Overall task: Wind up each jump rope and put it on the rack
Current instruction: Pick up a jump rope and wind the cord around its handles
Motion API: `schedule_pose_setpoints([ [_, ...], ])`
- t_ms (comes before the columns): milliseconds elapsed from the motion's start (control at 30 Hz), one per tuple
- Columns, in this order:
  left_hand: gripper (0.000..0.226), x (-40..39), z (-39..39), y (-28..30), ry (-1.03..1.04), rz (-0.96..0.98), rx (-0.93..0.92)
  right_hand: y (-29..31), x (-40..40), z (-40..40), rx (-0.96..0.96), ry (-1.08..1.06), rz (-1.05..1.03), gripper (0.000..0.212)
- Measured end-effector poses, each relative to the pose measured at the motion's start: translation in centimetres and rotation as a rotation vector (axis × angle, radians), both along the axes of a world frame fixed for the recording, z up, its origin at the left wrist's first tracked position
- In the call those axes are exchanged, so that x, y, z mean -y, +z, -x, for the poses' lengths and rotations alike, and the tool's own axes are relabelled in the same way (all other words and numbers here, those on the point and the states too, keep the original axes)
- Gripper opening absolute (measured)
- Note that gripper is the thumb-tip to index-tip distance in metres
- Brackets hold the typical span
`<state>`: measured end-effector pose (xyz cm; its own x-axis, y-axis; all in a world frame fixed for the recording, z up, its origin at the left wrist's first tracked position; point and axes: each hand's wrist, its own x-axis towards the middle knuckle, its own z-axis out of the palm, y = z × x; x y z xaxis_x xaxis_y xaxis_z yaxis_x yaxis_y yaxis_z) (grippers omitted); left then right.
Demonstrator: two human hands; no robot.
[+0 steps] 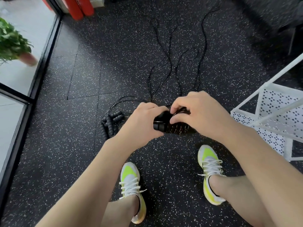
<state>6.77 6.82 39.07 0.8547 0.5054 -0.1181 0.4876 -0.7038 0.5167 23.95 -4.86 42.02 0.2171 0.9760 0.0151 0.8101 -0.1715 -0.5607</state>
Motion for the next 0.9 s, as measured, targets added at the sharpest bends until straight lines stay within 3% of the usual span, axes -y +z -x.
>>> schedule_pose_setpoints([
  [100, 0.071, 0.2, 0.2, 0.4, -0.042, 0.071, 0.034, -0.1, -0.1, -0.9, -0.037, 0.016, -0.055, 0.012],
  [433, 0.074, 0.2, 0.5, 2.1, -0.028, 0.186, 0.15, 0.3, 0.4, -3.0, -0.5, -0.083, 0.016, 0.01],
  [667, 0.072, 0.2, 0.6, 2.4, -0.034, 0.2, 0.154, -0.1, 0.2, -2.7, -0.515, -0.087, -0.004, 0.01],
  [800, 0.073, 0.3, 0.8, 2.7, -0.006, 0.217, 0.208, 0.0, 0.2, -2.8, -0.625, -0.093, 0.006, 0.01],
  [900, 0.075, 0.2, 0.9, 3.4, 0.065, 0.362, 0.266, 0.2, 0.0, -2.1, -0.857, -0.08, -0.019, 0.015],
])
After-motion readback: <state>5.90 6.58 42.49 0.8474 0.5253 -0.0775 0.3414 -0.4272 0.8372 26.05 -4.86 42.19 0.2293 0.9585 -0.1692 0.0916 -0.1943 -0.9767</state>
